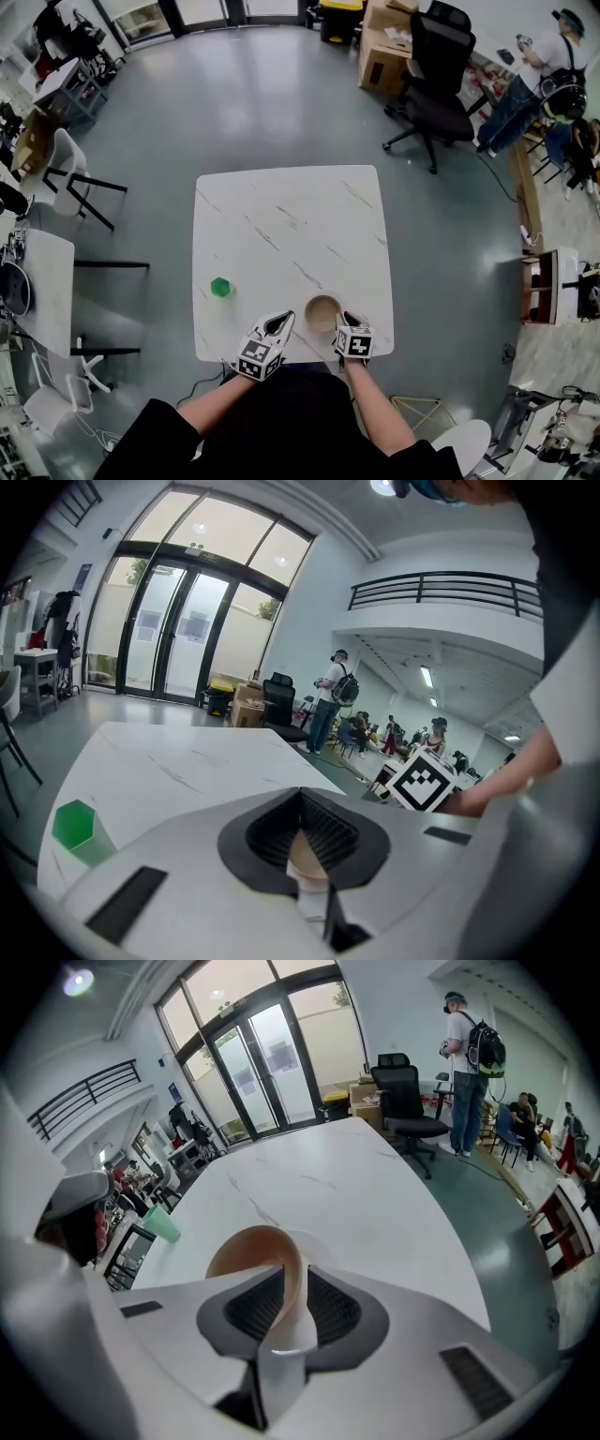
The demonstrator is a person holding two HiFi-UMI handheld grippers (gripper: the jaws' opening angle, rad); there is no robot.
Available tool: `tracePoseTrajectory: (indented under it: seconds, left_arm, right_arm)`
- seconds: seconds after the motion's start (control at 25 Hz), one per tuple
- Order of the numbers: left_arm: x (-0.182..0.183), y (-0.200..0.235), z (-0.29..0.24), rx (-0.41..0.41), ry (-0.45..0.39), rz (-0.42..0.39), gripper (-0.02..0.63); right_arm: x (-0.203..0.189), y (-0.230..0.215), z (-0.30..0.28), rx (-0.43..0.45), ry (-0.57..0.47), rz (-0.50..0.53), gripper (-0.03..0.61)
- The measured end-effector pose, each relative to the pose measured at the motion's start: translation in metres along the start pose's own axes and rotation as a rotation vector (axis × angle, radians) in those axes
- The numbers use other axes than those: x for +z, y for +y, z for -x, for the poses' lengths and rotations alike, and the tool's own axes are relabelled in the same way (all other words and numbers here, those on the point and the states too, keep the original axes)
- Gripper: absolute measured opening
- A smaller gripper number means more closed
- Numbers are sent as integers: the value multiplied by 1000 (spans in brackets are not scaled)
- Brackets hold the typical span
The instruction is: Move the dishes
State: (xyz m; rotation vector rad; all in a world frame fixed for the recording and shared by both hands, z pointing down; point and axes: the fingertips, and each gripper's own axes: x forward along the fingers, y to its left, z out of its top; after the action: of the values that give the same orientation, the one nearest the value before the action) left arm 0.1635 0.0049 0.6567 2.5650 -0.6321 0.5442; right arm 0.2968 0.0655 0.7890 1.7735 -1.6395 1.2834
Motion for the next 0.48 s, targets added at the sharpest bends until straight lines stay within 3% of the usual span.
tracePoseTrajectory:
  seconds: [0.28,0.48]
  left_arm:
    - [-8,1,8,20,29,-22,17]
    - [-11,1,17,4,36,-94,17]
  right_arm:
    - [-5,-4,-22,11,58,29,92]
    - [-7,-7,-23,-17,75,29,41]
